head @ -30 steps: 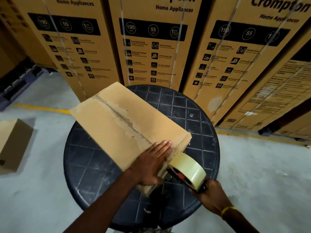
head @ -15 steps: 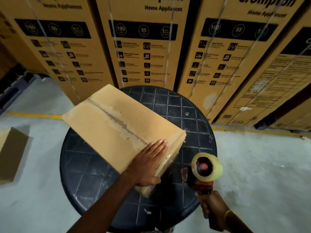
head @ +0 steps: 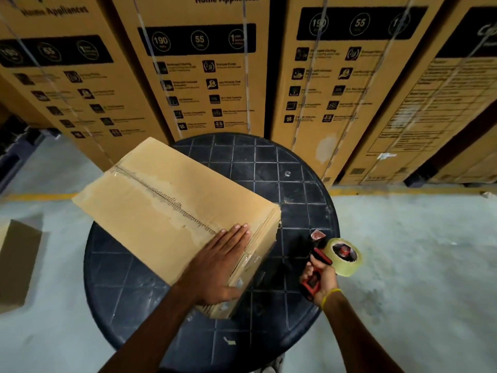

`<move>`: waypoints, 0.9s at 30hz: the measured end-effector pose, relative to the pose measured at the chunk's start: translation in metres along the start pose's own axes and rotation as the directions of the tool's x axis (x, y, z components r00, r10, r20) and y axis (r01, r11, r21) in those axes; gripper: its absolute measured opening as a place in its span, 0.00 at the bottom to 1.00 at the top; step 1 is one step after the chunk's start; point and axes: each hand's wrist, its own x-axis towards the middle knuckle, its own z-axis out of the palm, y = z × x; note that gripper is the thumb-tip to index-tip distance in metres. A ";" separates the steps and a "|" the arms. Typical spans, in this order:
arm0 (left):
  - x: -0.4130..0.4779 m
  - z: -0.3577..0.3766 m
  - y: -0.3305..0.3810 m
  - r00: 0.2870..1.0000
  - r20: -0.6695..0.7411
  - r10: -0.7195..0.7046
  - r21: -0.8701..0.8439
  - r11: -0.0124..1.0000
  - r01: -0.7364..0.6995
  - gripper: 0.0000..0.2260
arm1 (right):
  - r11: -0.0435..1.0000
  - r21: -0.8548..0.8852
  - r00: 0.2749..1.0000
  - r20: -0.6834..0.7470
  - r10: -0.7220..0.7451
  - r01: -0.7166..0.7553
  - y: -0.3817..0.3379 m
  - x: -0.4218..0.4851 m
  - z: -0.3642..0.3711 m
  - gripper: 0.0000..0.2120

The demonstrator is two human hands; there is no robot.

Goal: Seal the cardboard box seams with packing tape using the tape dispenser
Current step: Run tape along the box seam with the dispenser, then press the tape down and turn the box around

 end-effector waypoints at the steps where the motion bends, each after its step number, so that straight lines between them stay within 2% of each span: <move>1: 0.000 0.000 0.000 1.000 0.005 0.000 -0.002 1.000 0.000 0.54 | 1.000 -0.010 1.000 -0.012 0.013 -0.013 0.003 0.001 -0.002 0.11; 3: 0.000 -0.001 0.001 1.000 0.008 0.000 -0.015 1.000 0.000 0.53 | 0.995 -0.087 0.998 -0.046 0.045 -0.048 0.011 0.001 -0.005 0.13; 5: 0.000 -0.002 0.002 1.000 0.016 0.000 -0.022 1.000 0.000 0.53 | 0.980 -0.193 0.988 -0.152 0.028 -0.057 0.020 -0.003 -0.004 0.14; 7: 0.000 -0.003 0.002 1.000 0.021 0.005 -0.019 1.000 -0.005 0.53 | 0.940 -0.338 0.965 -0.255 -0.056 -0.035 0.031 0.004 -0.010 0.08; 10: 0.001 -0.004 0.002 0.999 0.033 0.003 -0.008 1.000 -0.002 0.53 | 0.807 -0.591 0.906 -0.347 -0.242 -0.011 0.052 0.022 -0.024 0.20; 12: 0.001 -0.004 0.002 0.999 0.041 0.004 0.004 1.000 -0.004 0.53 | 0.744 -0.650 0.844 -0.303 -0.442 0.156 0.064 -0.023 0.005 0.17; 13: 0.000 -0.003 0.002 0.999 0.041 0.006 0.012 1.000 -0.006 0.53 | 0.744 -0.616 0.831 -0.249 -0.498 0.261 0.071 -0.062 0.030 0.17; 15: 0.001 -0.002 0.002 0.999 0.047 0.005 0.031 0.999 -0.007 0.53 | 0.778 -0.450 0.855 -0.058 -0.516 0.439 0.090 -0.116 0.071 0.29; 17: 0.001 0.000 0.002 0.999 0.037 0.001 0.049 0.999 -0.003 0.51 | 0.769 -0.381 0.856 0.158 -0.493 0.513 0.108 -0.146 0.099 0.39; 18: 0.001 0.001 0.001 1.000 0.016 0.000 0.048 0.999 0.000 0.49 | 0.765 -0.386 0.856 0.205 -0.474 0.516 0.115 -0.155 0.110 0.42; 20: 0.001 0.004 0.000 1.000 -0.018 0.010 0.050 0.999 -0.009 0.44 | 0.759 -0.390 0.854 0.234 -0.465 0.521 0.126 -0.157 0.124 0.44; 24: 0.004 0.012 -0.006 1.000 -0.021 0.001 0.079 0.997 0.001 0.41 | 0.761 -0.416 0.866 0.192 -0.462 0.499 0.135 -0.153 0.146 0.49; 27: 0.005 0.015 -0.008 0.999 -0.041 0.016 0.037 0.999 -0.015 0.41 | 0.756 -0.451 0.872 0.127 -0.472 0.475 0.134 -0.152 0.159 0.43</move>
